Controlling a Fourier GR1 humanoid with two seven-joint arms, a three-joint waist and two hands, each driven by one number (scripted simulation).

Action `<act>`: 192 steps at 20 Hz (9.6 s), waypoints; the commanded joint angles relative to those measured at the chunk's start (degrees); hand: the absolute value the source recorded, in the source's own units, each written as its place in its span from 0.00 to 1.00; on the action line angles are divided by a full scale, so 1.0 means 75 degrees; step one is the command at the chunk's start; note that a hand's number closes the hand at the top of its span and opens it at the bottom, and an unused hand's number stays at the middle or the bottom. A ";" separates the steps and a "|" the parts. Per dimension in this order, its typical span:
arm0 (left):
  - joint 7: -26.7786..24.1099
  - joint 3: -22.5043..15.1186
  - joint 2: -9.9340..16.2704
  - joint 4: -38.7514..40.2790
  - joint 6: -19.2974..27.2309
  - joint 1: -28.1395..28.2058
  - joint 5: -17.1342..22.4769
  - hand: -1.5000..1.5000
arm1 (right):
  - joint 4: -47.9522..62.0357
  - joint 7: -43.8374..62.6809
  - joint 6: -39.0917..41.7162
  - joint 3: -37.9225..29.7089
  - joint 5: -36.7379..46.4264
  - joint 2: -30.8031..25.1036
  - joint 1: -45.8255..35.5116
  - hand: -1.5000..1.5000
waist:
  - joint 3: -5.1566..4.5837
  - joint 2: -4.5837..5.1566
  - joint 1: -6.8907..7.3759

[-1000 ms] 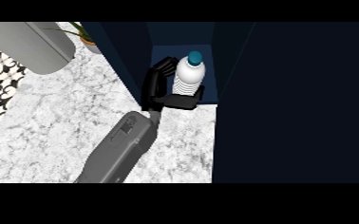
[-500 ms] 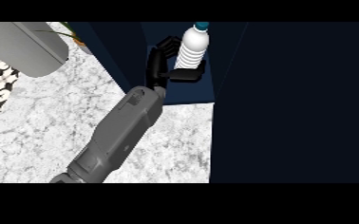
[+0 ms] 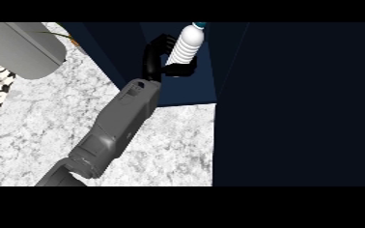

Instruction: Pick up the bottled water, place it into the cabinet and close the cabinet

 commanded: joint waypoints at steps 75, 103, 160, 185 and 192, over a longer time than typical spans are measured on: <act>-0.0495 -0.1798 0.1942 -0.9124 -0.2909 0.6459 0.1070 1.00 | -0.1025 0.0433 0.1457 0.1088 0.1057 -0.1384 0.0472 1.00 | -0.0003 -0.0252 0.0587; -0.0442 0.0437 0.4450 -1.1630 -0.4726 0.9738 0.3163 0.00 | -0.1212 0.1910 0.1441 0.4973 0.1742 -0.2255 -0.1409 1.00 | -0.0115 -0.0230 0.1063; -0.0274 0.1690 0.5769 -1.1361 -0.6828 0.9753 0.4035 0.00 | 0.0519 0.3305 0.1903 0.4029 -0.0702 -0.1839 -0.5071 1.00 | -0.0192 0.0453 0.2715; -0.0126 0.1825 0.5896 -1.0995 -0.7096 0.9652 0.4178 0.00 | 0.3989 0.6053 0.0887 0.2020 -0.0958 -0.0183 -0.9636 1.00 | -0.0118 0.0213 0.2579; -0.0153 0.2042 0.5894 -1.0679 -0.7202 0.9687 0.4395 0.00 | 0.5987 0.6632 -0.0411 0.1175 -0.0264 0.1059 -1.1991 1.00 | -0.0081 0.0118 0.2327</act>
